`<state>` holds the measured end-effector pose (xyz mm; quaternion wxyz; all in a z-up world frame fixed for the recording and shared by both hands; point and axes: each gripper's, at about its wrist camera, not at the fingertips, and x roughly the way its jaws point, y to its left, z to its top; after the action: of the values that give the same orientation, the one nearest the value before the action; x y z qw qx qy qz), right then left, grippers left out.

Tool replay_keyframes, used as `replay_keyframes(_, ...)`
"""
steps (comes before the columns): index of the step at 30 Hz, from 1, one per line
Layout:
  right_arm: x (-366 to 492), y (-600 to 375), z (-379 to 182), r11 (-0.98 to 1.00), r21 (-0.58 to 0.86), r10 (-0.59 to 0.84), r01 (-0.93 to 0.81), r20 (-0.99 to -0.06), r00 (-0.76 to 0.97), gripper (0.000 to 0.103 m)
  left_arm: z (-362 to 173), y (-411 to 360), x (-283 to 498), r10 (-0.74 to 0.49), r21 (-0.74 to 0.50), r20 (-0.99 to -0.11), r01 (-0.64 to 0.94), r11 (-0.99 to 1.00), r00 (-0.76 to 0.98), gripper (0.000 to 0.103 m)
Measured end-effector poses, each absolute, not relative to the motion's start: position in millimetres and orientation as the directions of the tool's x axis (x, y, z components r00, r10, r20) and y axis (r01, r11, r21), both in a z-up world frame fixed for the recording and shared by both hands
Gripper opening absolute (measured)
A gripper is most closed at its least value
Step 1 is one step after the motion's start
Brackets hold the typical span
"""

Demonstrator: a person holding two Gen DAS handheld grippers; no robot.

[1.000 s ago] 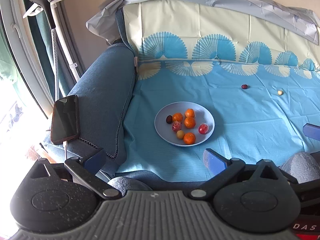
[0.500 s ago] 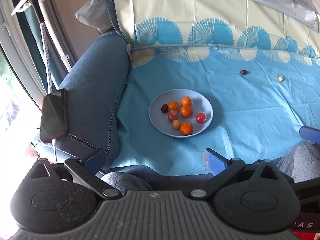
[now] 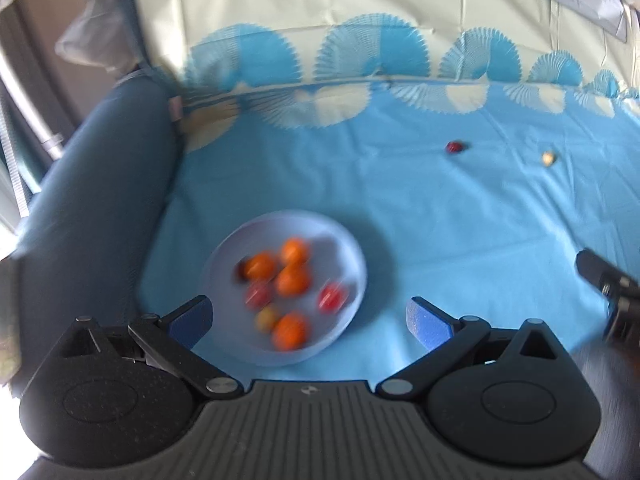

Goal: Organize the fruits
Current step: 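Grasp the small yellow fruit with the right tool while the left tool grasps a red date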

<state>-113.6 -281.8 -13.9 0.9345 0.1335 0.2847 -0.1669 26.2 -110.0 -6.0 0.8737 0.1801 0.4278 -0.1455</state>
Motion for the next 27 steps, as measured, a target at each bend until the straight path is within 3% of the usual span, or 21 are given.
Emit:
replay_keyframes(6,-43,-393,-63,0.809,0.143,-0.415,0.57,-0.549,0.726,0.102,-56,-215,113,-0.161,0.183,-0.788,0.475,0.86,0.595,0.103)
replay_keyframes(15,68,-523,-173,0.773,0.101,-0.435,0.626,-0.634,0.639,0.102,-158,-348,230,-0.207,0.181,-0.811,0.571,0.801,0.548,0.103)
replay_keyframes(21,102,-572,-222,0.744,0.143,-0.396,0.653,-0.692,0.603,0.102,-210,-385,269,-0.215,0.108,-0.886,0.633,0.767,0.412,0.103)
replay_keyframes(23,110,-565,-228,0.777,0.034,-0.45,0.628,-0.668,0.593,0.102,-206,-380,273,-0.251,0.062,-0.874,0.609,0.79,0.416,0.103)
replay_keyframes(27,108,-564,-227,0.777,0.046,-0.452,0.628,-0.653,0.608,0.102,-203,-381,270,-0.247,0.086,-0.871,0.626,0.775,0.425,0.103)
